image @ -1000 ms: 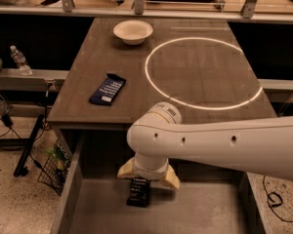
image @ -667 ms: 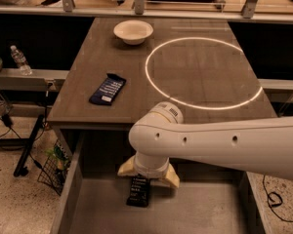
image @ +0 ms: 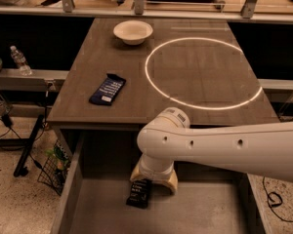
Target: Pick rxbar chocolate from top drawer and place on counter
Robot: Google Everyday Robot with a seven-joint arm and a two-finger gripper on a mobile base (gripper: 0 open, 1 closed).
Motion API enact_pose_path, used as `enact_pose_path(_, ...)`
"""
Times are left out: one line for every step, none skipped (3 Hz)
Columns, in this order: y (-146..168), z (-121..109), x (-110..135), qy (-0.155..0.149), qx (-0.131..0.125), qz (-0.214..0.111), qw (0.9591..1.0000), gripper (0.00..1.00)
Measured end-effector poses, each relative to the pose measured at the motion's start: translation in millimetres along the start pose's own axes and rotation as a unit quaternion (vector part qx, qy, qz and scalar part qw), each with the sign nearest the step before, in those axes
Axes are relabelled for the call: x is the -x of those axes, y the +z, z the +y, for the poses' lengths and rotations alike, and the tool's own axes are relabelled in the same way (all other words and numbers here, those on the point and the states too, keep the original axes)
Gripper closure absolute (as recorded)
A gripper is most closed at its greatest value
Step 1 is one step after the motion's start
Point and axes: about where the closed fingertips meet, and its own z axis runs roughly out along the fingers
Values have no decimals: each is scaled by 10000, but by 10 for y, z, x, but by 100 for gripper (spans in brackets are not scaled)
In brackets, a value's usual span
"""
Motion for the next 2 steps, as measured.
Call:
enact_pose_path(-108,-10,2,0,-1,-1,10000,72)
enact_pose_path(-164,-10,27,36,0,14,10000,100)
